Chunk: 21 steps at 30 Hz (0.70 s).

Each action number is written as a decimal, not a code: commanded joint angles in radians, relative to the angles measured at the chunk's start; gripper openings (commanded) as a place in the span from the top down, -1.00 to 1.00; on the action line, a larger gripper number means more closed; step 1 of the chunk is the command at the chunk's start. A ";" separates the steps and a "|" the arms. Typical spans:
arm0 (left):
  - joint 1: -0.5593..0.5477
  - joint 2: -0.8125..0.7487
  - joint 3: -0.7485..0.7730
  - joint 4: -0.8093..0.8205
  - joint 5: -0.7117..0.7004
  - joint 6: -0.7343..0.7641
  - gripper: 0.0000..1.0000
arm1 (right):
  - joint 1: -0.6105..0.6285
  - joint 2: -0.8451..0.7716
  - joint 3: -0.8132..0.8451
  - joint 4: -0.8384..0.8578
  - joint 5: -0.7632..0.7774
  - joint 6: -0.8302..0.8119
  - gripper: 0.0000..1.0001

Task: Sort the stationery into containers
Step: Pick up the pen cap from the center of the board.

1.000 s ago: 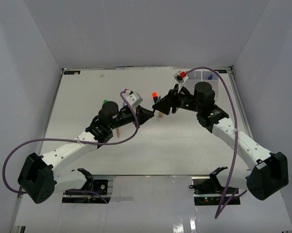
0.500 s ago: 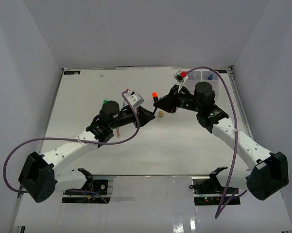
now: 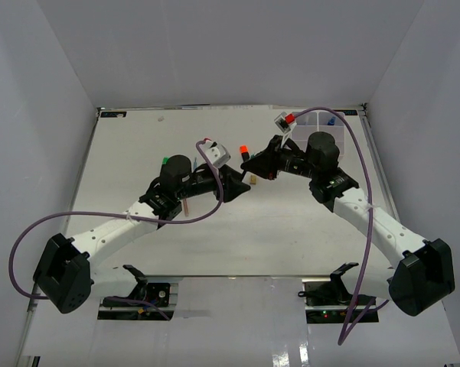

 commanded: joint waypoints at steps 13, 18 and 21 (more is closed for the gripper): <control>-0.003 0.044 0.056 0.058 0.056 -0.045 0.40 | 0.024 -0.016 -0.017 0.085 -0.029 0.029 0.85; -0.003 0.037 0.053 0.061 0.052 -0.048 0.88 | 0.027 -0.013 -0.019 0.080 -0.027 0.024 0.85; -0.003 0.033 0.049 0.057 0.029 -0.056 1.00 | 0.028 -0.015 -0.023 0.068 -0.021 0.014 0.69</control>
